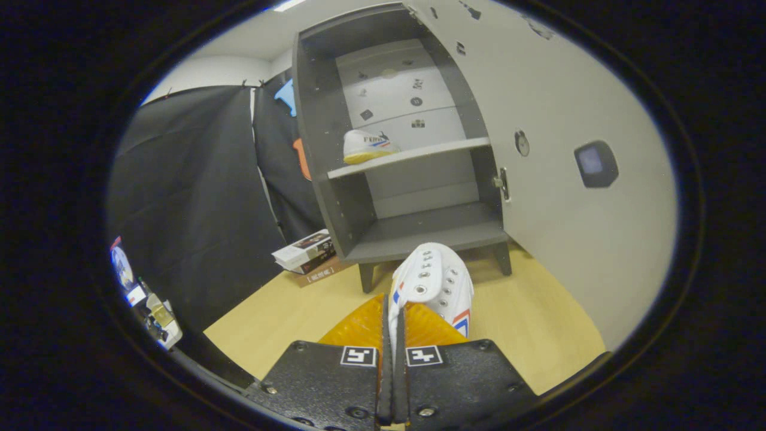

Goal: Open the shoe cabinet door, grab the shoes and put them into the shoe cabinet, then close the shoe cabinet door.

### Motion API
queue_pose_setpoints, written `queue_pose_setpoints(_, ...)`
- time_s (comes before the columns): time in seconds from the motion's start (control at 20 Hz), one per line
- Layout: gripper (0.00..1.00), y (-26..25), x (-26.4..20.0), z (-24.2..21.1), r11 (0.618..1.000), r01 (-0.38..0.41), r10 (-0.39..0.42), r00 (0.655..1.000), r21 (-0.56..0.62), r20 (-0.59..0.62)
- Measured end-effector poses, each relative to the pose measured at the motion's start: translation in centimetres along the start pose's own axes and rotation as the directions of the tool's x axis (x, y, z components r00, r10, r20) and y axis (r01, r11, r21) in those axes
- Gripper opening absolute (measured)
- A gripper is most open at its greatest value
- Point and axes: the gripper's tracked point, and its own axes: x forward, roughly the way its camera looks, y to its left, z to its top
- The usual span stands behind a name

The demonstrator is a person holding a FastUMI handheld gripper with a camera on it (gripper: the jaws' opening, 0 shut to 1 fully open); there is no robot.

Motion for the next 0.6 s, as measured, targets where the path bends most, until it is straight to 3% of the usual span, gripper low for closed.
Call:
queue_pose_setpoints(0.3, 0.05, 1.7, -2.4, 8.7, 0.993, -0.008, 0.016, 0.998, -0.116, 0.065)
queue_pose_setpoints(0.6, 0.05, 3.2, -2.8, 19.3, 0.968, 0.032, -0.008, 0.996, -0.250, 0.094)
